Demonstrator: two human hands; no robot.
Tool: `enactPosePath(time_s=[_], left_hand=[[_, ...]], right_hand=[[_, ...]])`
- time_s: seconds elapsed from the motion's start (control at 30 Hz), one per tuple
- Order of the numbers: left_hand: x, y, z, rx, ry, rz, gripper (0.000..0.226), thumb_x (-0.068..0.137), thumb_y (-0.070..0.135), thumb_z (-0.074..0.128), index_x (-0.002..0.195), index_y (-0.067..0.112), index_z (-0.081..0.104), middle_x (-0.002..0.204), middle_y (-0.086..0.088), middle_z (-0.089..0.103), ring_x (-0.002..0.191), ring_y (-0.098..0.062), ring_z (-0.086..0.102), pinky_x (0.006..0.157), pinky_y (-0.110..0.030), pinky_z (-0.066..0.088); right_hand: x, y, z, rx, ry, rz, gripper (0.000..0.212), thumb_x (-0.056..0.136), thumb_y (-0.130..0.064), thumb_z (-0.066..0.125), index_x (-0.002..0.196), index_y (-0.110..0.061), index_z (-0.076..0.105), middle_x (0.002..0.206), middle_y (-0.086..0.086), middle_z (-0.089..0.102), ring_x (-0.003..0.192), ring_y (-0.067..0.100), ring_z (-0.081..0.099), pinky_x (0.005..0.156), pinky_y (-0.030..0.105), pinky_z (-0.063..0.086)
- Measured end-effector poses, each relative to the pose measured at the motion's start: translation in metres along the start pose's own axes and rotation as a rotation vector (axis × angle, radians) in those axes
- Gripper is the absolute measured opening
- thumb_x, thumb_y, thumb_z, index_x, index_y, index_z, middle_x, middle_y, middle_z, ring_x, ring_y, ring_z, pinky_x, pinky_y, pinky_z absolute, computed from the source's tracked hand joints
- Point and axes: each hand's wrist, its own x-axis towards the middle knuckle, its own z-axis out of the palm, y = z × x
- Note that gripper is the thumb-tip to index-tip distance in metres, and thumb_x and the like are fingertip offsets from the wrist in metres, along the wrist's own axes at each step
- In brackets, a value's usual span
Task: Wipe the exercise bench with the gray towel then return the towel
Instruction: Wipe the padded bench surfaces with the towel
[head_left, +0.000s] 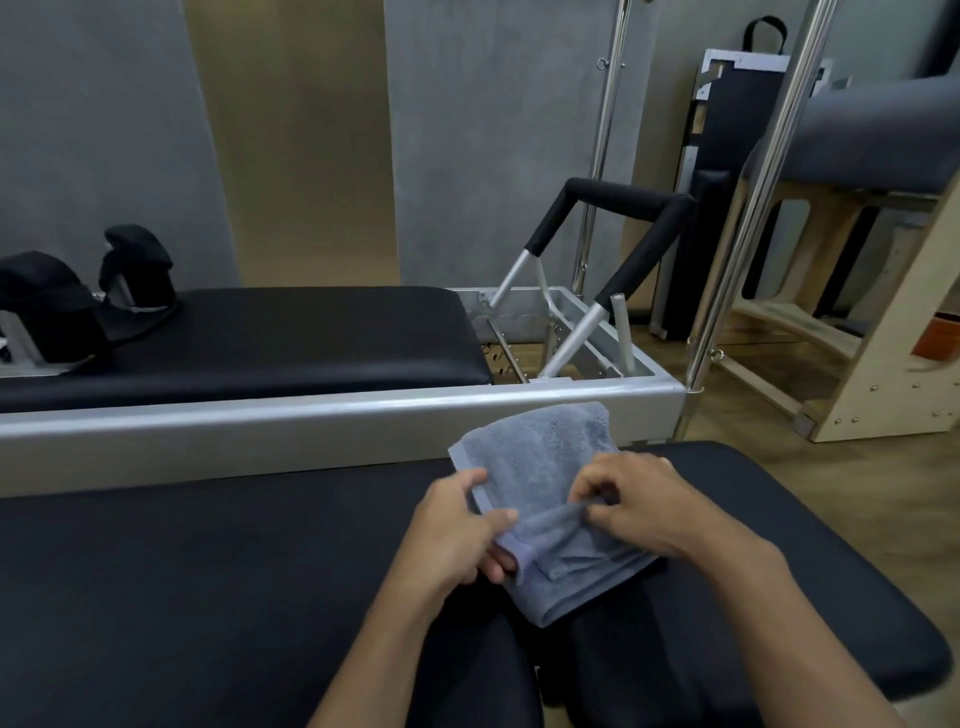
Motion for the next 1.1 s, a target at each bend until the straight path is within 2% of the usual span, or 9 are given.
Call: enactPosePath(time_s=[0.1,0.23,0.47,0.63,0.77,0.87,0.97,1.03,1.1], left_hand=[[0.003,-0.009,0.003,0.411,0.033,0.033,0.066,0.080,0.036,0.070,0.141,0.032,0.043,0.085,0.000,0.074,0.062,-0.016,0.069,0.062,-0.026,0.055],[0.025,-0.003,-0.013,0.471,0.290,0.168,0.019,0.080,0.048,0.066,0.083,0.029,0.068,0.092,0.008,0.068,0.088,-0.016,0.066,0.079,-0.036,0.054],[0.083,0.009,-0.005,0.211,0.254,0.041,0.068,0.090,0.043,0.060,0.146,0.012,0.036,0.143,-0.011,0.049,0.133,-0.030,0.044,0.103,-0.037,0.040],[0.091,0.025,-0.008,0.251,0.131,0.065,0.025,0.069,0.031,0.080,0.078,0.010,0.069,0.087,-0.010,0.072,0.084,-0.024,0.067,0.067,-0.033,0.052],[0.085,0.053,-0.020,0.269,0.044,0.304,0.025,0.066,0.017,0.082,0.074,0.020,0.059,0.082,-0.003,0.065,0.081,-0.022,0.063,0.069,-0.032,0.051],[0.063,0.094,-0.023,0.296,0.240,0.633,0.024,0.068,0.010,0.079,0.080,0.021,0.061,0.082,0.003,0.064,0.077,-0.014,0.059,0.062,-0.011,0.042],[0.029,0.116,-0.010,0.319,0.333,0.910,0.028,0.071,0.008,0.076,0.085,0.025,0.058,0.087,0.010,0.060,0.081,-0.005,0.056,0.067,-0.006,0.039],[0.011,0.105,0.009,0.330,0.292,1.008,0.031,0.070,0.009,0.076,0.087,0.025,0.057,0.091,0.012,0.056,0.083,-0.003,0.052,0.073,-0.009,0.041],[0.004,0.075,0.036,0.397,0.178,1.024,0.025,0.071,0.009,0.071,0.089,0.021,0.060,0.090,0.012,0.055,0.083,-0.008,0.051,0.077,-0.014,0.041]], right_hand=[[-0.001,-0.002,0.002,-0.005,-0.085,0.083,0.014,0.088,-0.034,0.056,0.085,-0.034,0.070,0.096,-0.014,0.065,0.097,0.005,0.055,0.094,0.036,0.035],[0.012,-0.006,0.009,0.038,0.133,0.205,0.018,0.091,-0.043,0.059,0.083,-0.028,0.065,0.080,-0.013,0.063,0.084,0.012,0.059,0.083,0.037,0.048],[0.027,-0.012,0.019,0.150,0.216,0.396,0.024,0.087,-0.027,0.060,0.110,-0.029,0.053,0.106,-0.005,0.058,0.101,0.021,0.056,0.091,0.041,0.042],[0.049,-0.008,0.016,0.194,0.313,0.459,0.062,0.086,-0.034,0.070,0.140,-0.027,0.041,0.145,0.004,0.040,0.134,0.028,0.036,0.106,0.049,0.033],[0.065,-0.016,-0.011,0.063,0.150,0.215,0.094,0.079,-0.020,0.073,0.154,-0.037,0.019,0.163,-0.003,0.020,0.151,0.021,0.009,0.116,0.054,0.011],[0.058,-0.031,-0.058,-0.061,0.382,0.153,0.061,0.076,-0.021,0.071,0.132,-0.037,0.053,0.121,-0.002,0.060,0.127,0.024,0.045,0.109,0.046,0.021],[0.028,-0.036,-0.091,-0.196,0.599,0.069,0.035,0.076,-0.020,0.073,0.108,-0.034,0.063,0.097,-0.010,0.052,0.102,0.019,0.049,0.087,0.038,0.026],[-0.001,-0.028,-0.096,-0.239,0.539,0.095,0.036,0.078,-0.019,0.072,0.104,-0.040,0.058,0.098,-0.011,0.046,0.103,0.017,0.046,0.086,0.039,0.026],[-0.030,-0.013,-0.087,-0.271,0.200,0.247,0.040,0.083,-0.015,0.061,0.107,-0.047,0.057,0.107,-0.010,0.054,0.112,0.019,0.049,0.091,0.040,0.031]])
